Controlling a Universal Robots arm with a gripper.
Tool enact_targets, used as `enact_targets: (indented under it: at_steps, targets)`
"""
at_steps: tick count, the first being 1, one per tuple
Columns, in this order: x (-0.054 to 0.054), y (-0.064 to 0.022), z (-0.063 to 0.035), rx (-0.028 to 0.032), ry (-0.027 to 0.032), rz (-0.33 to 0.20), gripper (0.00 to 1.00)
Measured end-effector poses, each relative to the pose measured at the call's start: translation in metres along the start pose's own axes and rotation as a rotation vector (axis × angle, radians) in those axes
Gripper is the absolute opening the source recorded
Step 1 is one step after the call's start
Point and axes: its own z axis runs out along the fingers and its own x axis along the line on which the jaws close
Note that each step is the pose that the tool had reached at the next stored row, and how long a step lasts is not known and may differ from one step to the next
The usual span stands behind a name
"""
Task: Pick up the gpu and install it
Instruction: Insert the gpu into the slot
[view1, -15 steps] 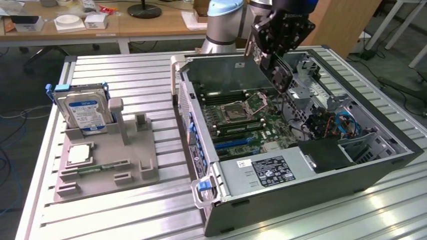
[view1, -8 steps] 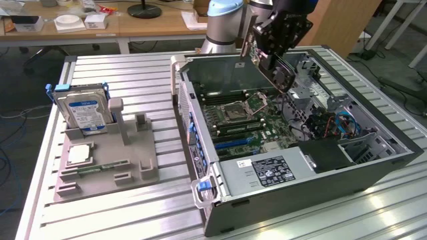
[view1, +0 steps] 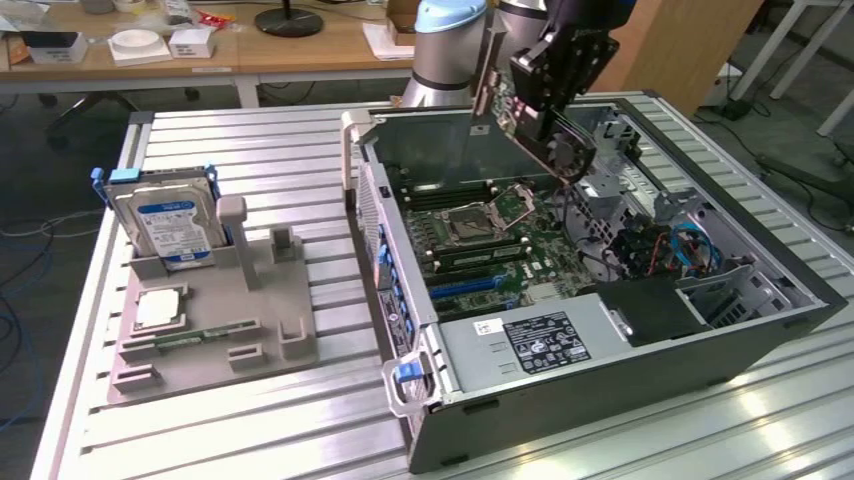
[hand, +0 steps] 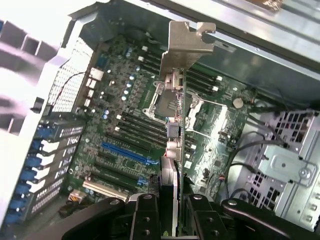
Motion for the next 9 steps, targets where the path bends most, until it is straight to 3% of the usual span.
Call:
enact_targets:
  at_steps: [9]
  targets:
    - [0.0,0.0,0.0006,-0.0013,0.0067,-0.163,0.27]
